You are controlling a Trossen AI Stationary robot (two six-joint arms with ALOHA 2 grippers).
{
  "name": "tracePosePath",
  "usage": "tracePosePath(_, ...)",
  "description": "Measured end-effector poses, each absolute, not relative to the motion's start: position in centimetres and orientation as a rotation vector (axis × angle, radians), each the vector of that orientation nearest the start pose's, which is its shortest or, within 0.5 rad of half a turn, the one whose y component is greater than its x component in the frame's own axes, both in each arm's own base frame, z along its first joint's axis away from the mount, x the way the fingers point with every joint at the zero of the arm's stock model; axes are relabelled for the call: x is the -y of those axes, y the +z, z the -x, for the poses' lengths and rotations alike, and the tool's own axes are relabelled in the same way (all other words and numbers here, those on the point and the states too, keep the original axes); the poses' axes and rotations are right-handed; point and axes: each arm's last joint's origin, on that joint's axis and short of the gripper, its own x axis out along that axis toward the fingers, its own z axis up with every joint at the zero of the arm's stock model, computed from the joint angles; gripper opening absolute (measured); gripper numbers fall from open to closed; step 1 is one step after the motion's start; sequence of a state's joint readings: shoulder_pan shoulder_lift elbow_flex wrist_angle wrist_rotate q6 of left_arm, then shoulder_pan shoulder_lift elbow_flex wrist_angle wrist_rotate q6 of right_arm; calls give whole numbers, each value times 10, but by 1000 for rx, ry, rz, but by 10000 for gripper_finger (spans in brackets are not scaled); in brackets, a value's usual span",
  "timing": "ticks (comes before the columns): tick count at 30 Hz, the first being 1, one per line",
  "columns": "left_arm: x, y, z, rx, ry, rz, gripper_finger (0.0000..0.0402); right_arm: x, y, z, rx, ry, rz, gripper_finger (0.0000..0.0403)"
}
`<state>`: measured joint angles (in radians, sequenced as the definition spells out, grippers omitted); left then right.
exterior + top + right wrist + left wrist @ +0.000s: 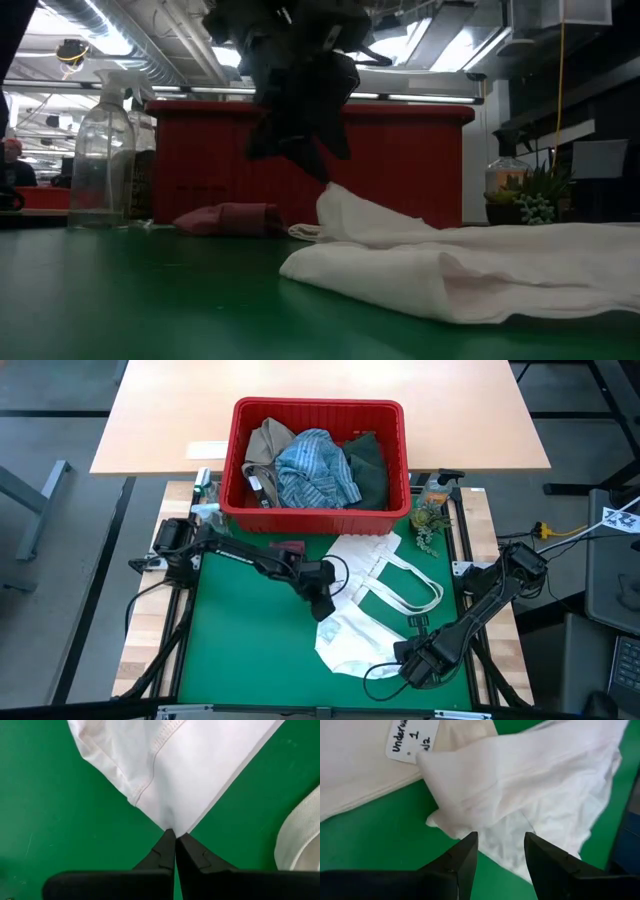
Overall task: Fold Laundry from Bin
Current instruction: Remove the white underwear from the red bin
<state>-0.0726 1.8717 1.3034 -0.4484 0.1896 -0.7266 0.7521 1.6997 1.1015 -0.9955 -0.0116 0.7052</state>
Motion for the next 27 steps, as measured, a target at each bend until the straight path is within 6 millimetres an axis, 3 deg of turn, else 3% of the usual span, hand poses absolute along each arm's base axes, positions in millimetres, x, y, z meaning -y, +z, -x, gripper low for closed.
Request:
tracePosePath(8,8,195,-387,-1062,170,737,155,-197,180,-210,-1595,32,42,5)
tracePosePath(15,-10,195,-388,-989,360,667,155,-197,180,-210,-1595,32,42,5)
tracePosePath(27,4,184,-386,-937,391,670,155,-197,180,-210,-1595,33,43,5)
